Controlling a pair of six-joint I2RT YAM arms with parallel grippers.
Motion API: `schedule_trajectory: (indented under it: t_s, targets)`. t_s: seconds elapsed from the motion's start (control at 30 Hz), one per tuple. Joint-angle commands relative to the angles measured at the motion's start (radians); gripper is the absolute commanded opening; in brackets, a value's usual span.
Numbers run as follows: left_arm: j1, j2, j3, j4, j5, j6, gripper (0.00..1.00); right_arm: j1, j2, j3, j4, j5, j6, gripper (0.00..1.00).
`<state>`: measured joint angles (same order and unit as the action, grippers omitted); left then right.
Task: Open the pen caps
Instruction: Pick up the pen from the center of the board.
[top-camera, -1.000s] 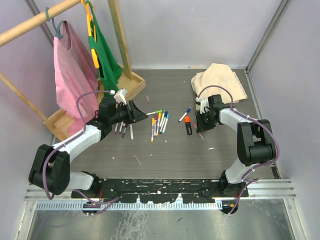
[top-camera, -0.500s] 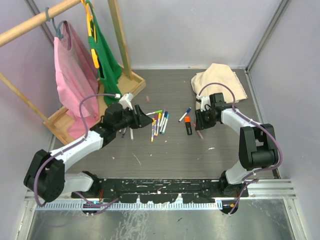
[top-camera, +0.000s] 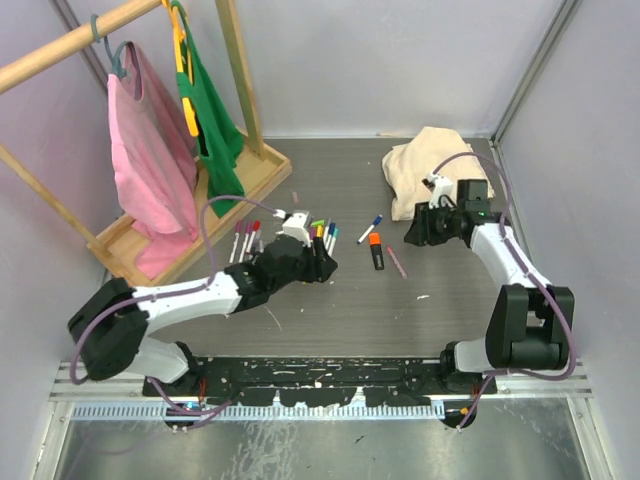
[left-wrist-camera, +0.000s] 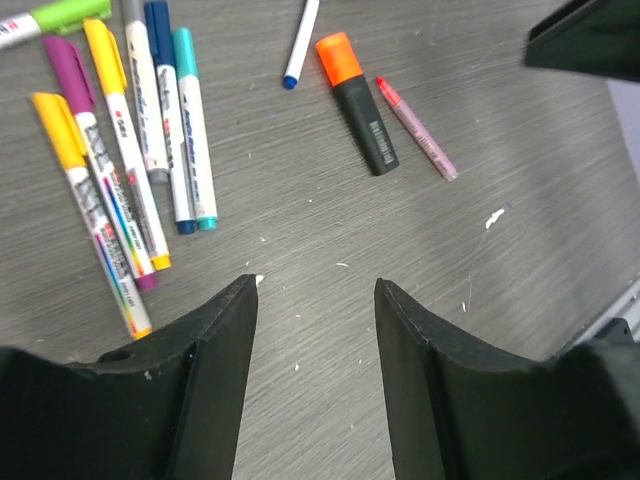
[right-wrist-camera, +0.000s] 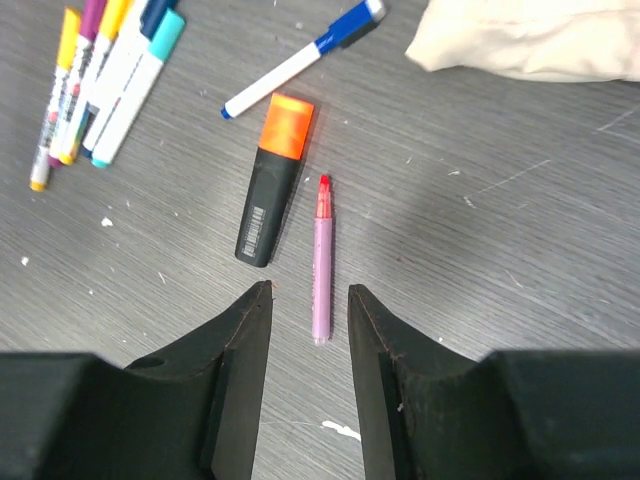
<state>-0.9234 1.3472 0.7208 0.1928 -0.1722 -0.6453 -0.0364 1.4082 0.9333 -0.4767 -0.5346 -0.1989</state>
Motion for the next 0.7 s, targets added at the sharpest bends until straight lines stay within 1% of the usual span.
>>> schedule_trajectory:
  t_s: [0.0, 0.07, 0.13, 0.17, 0.27, 0.33, 0.4, 0.47, 0.53, 0.67]
  targets:
    - [-0.043, 0.117, 0.143, -0.008, -0.099, -0.083, 0.52, -0.065, -0.105, 0.009, 0.061, -0.090, 0.054, 0.42]
    - [-0.071, 0.184, 0.234, -0.101, -0.135, -0.112, 0.53, -0.096, -0.137, -0.003, 0.081, -0.093, 0.076, 0.43]
    - [-0.118, 0.257, 0.338, -0.217, -0.215, -0.143, 0.54, -0.119, -0.161, -0.014, 0.098, -0.096, 0.096, 0.43]
    - [-0.137, 0.299, 0.399, -0.294, -0.272, -0.168, 0.54, -0.130, -0.169, -0.019, 0.105, -0.101, 0.107, 0.43]
    - [-0.171, 0.431, 0.577, -0.516, -0.383, -0.238, 0.54, -0.156, -0.174, -0.026, 0.113, -0.131, 0.132, 0.44]
    - [-0.173, 0.524, 0.707, -0.671, -0.418, -0.283, 0.54, -0.164, -0.169, -0.025, 0.113, -0.139, 0.141, 0.44]
    - [-0.175, 0.612, 0.851, -0.806, -0.428, -0.297, 0.54, -0.169, -0.171, -0.024, 0.113, -0.140, 0.147, 0.44]
    - [-0.175, 0.688, 0.964, -0.883, -0.431, -0.294, 0.54, -0.172, -0.175, -0.024, 0.113, -0.139, 0.148, 0.44]
    - [-0.177, 0.748, 1.043, -0.923, -0.430, -0.281, 0.55, -0.175, -0.181, -0.025, 0.113, -0.136, 0.150, 0.44]
    - [-0.177, 0.834, 1.123, -0.912, -0.417, -0.235, 0.55, -0.182, -0.181, -0.024, 0.113, -0.128, 0.153, 0.44]
